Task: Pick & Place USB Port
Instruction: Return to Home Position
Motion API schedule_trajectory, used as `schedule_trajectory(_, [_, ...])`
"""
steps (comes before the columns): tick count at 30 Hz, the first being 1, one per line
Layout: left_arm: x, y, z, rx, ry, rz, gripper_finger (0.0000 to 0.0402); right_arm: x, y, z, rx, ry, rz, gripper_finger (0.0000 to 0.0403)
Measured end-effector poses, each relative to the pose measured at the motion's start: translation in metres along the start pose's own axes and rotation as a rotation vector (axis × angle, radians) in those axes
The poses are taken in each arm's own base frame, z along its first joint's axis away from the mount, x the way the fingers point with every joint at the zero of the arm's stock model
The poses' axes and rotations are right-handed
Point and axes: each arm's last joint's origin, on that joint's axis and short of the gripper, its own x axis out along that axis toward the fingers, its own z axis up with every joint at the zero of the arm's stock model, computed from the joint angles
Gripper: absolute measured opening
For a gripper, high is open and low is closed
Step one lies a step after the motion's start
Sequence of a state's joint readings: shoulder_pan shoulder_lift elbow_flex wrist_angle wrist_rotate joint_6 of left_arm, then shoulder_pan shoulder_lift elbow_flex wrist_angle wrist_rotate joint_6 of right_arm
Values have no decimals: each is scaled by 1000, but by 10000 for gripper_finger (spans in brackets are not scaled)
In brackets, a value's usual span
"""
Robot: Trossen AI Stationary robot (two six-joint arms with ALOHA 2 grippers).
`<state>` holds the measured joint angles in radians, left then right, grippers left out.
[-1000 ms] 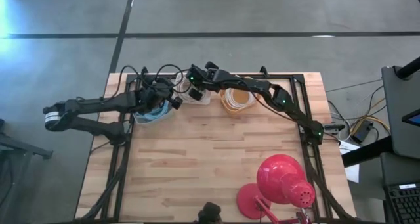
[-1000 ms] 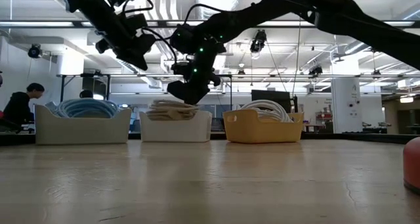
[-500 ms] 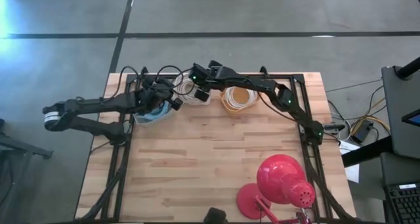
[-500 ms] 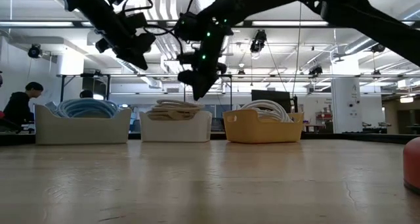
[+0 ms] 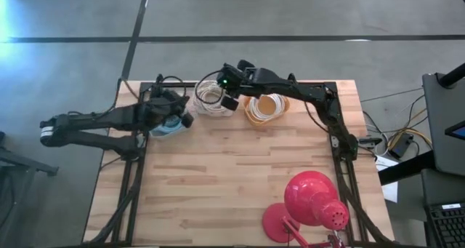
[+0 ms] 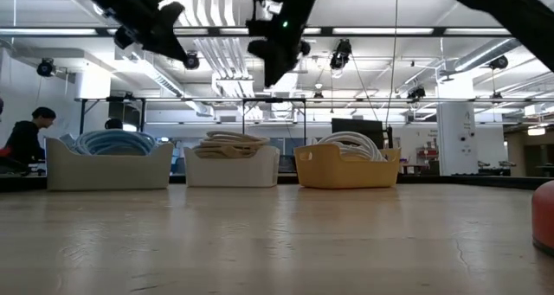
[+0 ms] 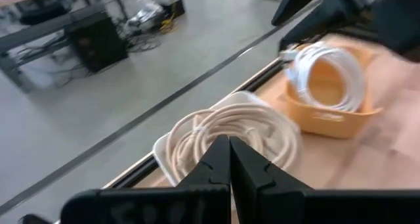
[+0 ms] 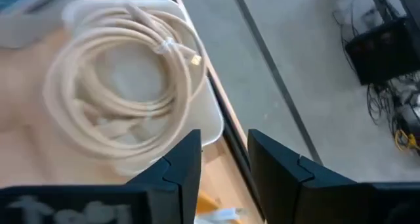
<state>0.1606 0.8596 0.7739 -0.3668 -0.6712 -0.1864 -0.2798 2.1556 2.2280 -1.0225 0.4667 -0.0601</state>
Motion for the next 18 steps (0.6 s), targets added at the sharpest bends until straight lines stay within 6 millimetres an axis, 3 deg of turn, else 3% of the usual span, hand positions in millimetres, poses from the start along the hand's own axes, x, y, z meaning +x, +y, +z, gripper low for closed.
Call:
schedule_trajectory(4, [-15, -1, -7, -7, -41, -69, 0, -43, 5, -10, -34, -46, 33, 113])
schedule_trajectory(7, [-23, 0, -19, -6, -60, -115, 0, -73, 10, -29, -54, -78, 58, 109])
schedule_trajectory(13, [-33, 2, -42, 20, -138, -247, 0, -122, 15, -86, -55, -216, 130, 102])
schedule_trajectory(18, [-36, 0, -60, 85, -238, -525, 0, -145, 13, -143, -7, -372, 350, 97])
